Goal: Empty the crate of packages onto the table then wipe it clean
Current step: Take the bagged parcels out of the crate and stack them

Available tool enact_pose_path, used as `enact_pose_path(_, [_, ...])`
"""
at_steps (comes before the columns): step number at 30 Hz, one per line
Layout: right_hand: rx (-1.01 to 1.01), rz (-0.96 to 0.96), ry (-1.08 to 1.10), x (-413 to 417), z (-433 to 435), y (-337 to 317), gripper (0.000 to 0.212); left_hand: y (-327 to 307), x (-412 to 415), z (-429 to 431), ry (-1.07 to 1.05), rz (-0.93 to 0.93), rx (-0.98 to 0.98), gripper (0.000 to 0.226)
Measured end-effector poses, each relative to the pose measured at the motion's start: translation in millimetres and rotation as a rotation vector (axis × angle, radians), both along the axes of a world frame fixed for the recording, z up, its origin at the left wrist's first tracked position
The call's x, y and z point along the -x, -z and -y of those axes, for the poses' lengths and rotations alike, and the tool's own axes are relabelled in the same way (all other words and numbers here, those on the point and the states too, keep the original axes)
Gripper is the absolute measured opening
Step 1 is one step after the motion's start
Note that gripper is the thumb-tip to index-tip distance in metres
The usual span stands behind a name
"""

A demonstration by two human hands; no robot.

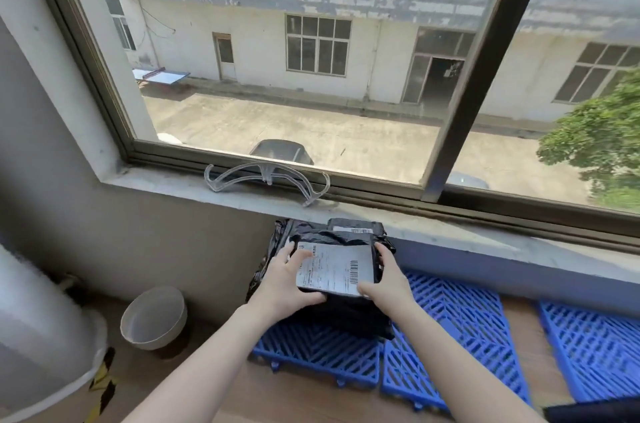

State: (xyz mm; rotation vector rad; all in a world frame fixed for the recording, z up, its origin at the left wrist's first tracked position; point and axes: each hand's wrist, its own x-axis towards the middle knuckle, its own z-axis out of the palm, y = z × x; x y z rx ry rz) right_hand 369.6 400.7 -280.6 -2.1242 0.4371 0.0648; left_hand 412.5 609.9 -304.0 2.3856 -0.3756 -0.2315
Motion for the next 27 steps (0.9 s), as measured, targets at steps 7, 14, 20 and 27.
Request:
enact_pose_path(7, [0.051, -0.029, 0.090, -6.0, 0.0, 28.6, 0.086, 14.5, -31.7, -12.4, 0.170, -0.062, -0.024, 0.067])
enact_pose_path(14, [0.585, -0.016, 0.365, 12.5, -12.0, 28.8, 0.051, 13.2, -60.2, 1.5, 0.288, 0.091, -0.276, 0.067])
enact_pose_path(20, [0.386, -0.119, 0.370, 29.3, -18.6, 30.0, 0.046, 24.5, -64.7, 15.8, 0.324, 0.065, -0.302, 0.073])
enact_pose_path(27, [-0.098, 0.025, 0.317, 7.1, -50.0, 34.4, 0.024, 25.0, -56.0, 4.5, 0.244, 0.049, -0.145, 0.068])
